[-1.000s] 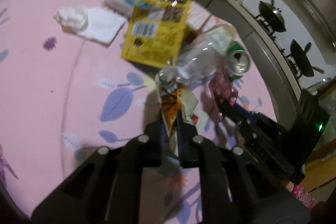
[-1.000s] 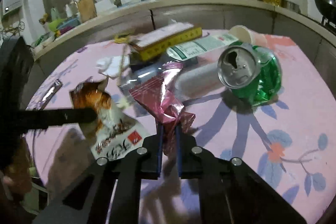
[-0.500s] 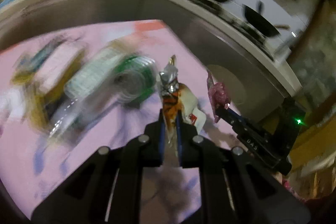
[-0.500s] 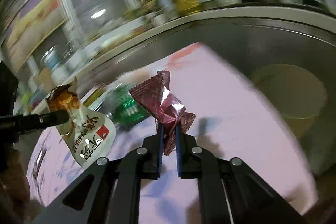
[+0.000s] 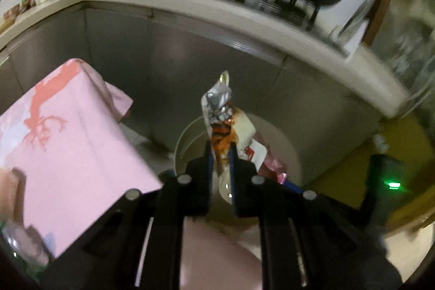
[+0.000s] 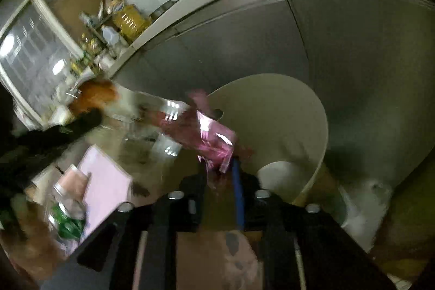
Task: Collect trash
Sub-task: 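Carry both wrappers over the beige bin and open both tools, then bring both open tools back over the table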
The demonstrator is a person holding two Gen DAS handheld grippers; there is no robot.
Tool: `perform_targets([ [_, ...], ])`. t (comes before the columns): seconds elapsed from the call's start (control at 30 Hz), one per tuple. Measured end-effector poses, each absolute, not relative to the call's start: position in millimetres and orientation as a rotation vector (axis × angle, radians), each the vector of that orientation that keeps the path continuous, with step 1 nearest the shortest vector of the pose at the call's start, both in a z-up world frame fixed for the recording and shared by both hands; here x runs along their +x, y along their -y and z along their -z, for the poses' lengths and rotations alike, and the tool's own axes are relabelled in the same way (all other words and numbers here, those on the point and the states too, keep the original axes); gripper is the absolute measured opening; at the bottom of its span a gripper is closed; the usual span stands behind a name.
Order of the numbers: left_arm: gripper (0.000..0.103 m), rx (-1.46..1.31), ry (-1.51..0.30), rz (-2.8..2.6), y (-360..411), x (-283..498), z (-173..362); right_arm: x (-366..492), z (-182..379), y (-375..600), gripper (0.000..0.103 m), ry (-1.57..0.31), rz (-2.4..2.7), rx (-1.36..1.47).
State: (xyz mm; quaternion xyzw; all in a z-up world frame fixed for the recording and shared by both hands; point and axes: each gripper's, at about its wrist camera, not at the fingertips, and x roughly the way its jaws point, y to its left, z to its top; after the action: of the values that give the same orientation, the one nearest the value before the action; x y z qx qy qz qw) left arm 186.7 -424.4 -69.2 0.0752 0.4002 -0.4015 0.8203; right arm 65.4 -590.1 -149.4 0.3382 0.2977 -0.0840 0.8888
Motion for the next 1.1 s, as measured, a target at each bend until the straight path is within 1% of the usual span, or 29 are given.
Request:
perform_targets([
  [0.03, 0.035, 0.189, -0.876, 0.835, 434.9, 189.9, 77.8, 62.4, 152.7, 595.7, 0.05, -0.611, 0.184, 0.734],
  [0.07, 0.041, 0.205, -0.896, 0.816, 442.7, 193.8, 86.4, 64.0, 152.4, 599.4, 0.057, -0.599, 0.195, 0.753],
  [0.1, 0.041, 0.207, -0.904, 0.806, 444.8, 194.4, 90.7, 59.2, 151.6, 601.6, 0.062, -0.576, 0.206, 0.754],
  [0.23, 0.041, 0.165, -0.92, 0.819, 431.7, 187.5, 85.2, 34.5, 136.8, 599.1, 0.062, -0.487, 0.239, 0.714],
  [0.4, 0.041, 0.147, -0.815, 0.813, 380.0, 148.2, 53.0, 5.7, 122.9, 586.1, 0.062, -0.388, 0.226, 0.728],
  [0.5, 0.041, 0.168, -0.776, 0.791, 345.7, 123.1, 48.6, 14.0, 112.4, 566.7, 0.062, -0.38, 0.175, 0.732],
  [0.67, 0.041, 0.205, -0.751, 0.726, 274.4, 88.4, 53.0, 25.1, 108.0, 527.3, 0.062, -0.437, 0.072, 0.723],
  [0.73, 0.041, 0.21, -0.746, 0.693, 246.9, 78.6, 55.0, 30.1, 105.9, 505.9, 0.058, -0.463, 0.023, 0.708],
  [0.93, 0.041, 0.202, -0.763, 0.532, 129.6, 53.7, 67.1, 43.0, 96.0, 428.8, 0.054, -0.535, -0.123, 0.626],
  [0.97, 0.043, 0.189, -0.767, 0.5, 110.8, 52.5, 68.1, 45.0, 95.1, 417.5, 0.054, -0.548, -0.141, 0.607],
  [1.0, 0.05, 0.172, -0.772, 0.468, 92.1, 51.9, 68.7, 49.7, 94.1, 398.6, 0.054, -0.57, -0.17, 0.577],
  [1.03, 0.052, 0.137, -0.775, 0.417, 64.8, 52.6, 68.9, 51.4, 93.5, 387.3, 0.054, -0.582, -0.185, 0.563],
  [1.07, 0.055, 0.111, -0.774, 0.385, 47.5, 53.6, 68.5, 54.6, 93.4, 374.3, 0.054, -0.596, -0.203, 0.549],
  [1.1, 0.055, 0.073, -0.773, 0.345, 23.6, 55.4, 68.1, 59.2, 92.8, 360.0, 0.053, -0.615, -0.227, 0.531],
])
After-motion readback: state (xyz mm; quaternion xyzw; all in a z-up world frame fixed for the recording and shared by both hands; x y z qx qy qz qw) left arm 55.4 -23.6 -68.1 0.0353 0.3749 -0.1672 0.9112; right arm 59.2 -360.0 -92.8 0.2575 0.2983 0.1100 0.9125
